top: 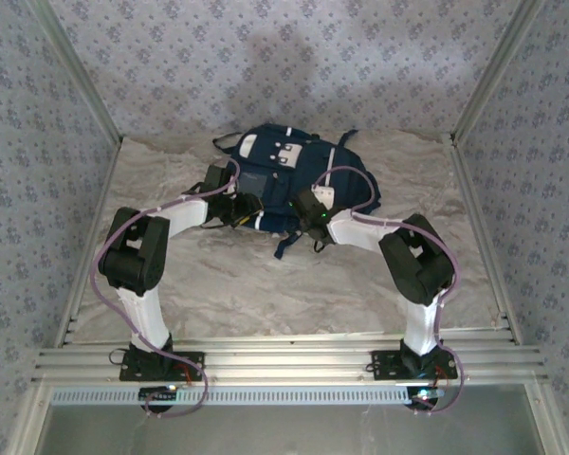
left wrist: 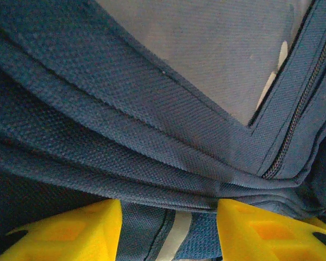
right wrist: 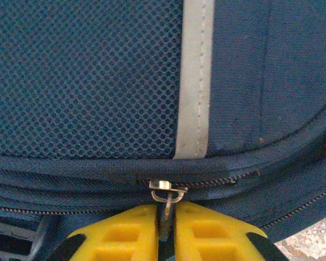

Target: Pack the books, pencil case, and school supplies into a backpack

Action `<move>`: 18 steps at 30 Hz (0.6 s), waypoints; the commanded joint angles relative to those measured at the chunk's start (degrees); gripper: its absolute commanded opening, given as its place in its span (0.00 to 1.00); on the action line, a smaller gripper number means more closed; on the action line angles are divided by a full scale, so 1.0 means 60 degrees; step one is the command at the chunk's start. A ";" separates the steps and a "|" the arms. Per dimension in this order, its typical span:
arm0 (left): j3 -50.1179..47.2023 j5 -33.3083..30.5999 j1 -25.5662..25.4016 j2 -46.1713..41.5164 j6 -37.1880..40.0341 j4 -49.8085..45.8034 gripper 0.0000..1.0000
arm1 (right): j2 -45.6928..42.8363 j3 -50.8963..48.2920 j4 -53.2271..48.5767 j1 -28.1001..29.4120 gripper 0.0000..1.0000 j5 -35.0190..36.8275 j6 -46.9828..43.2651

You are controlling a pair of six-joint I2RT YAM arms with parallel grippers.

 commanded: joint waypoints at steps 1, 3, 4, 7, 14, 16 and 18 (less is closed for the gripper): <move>-0.0064 0.0064 0.0134 -0.0159 -0.0029 -0.0243 0.50 | -0.0212 0.0181 0.0559 -0.0191 0.10 0.0079 -0.0264; -0.0048 0.0078 0.0149 -0.0194 -0.0042 -0.0257 0.50 | -0.0494 0.0146 0.0675 -0.0336 0.04 -0.0328 -0.0809; -0.0035 0.0059 0.0149 -0.0218 -0.0023 -0.0265 0.50 | -0.0669 -0.0281 0.0741 -0.0426 0.01 -0.0588 -0.0978; 0.0017 0.0028 0.0192 -0.0253 0.0026 -0.0342 0.50 | -0.1156 -0.0688 0.0884 -0.0659 0.00 -0.1218 -0.1688; 0.0083 0.0026 0.0266 -0.0296 0.0070 -0.0415 0.50 | -0.1766 -0.1059 0.0487 -0.1467 0.00 -0.2416 -0.2828; 0.0111 0.0013 0.0266 -0.0313 0.0073 -0.0446 0.50 | -0.1748 -0.1044 0.0429 -0.1765 0.00 -0.2726 -0.2986; 0.0157 0.0009 0.0266 -0.0313 0.0099 -0.0486 0.50 | -0.1724 -0.1046 0.0474 -0.2012 0.00 -0.3011 -0.3189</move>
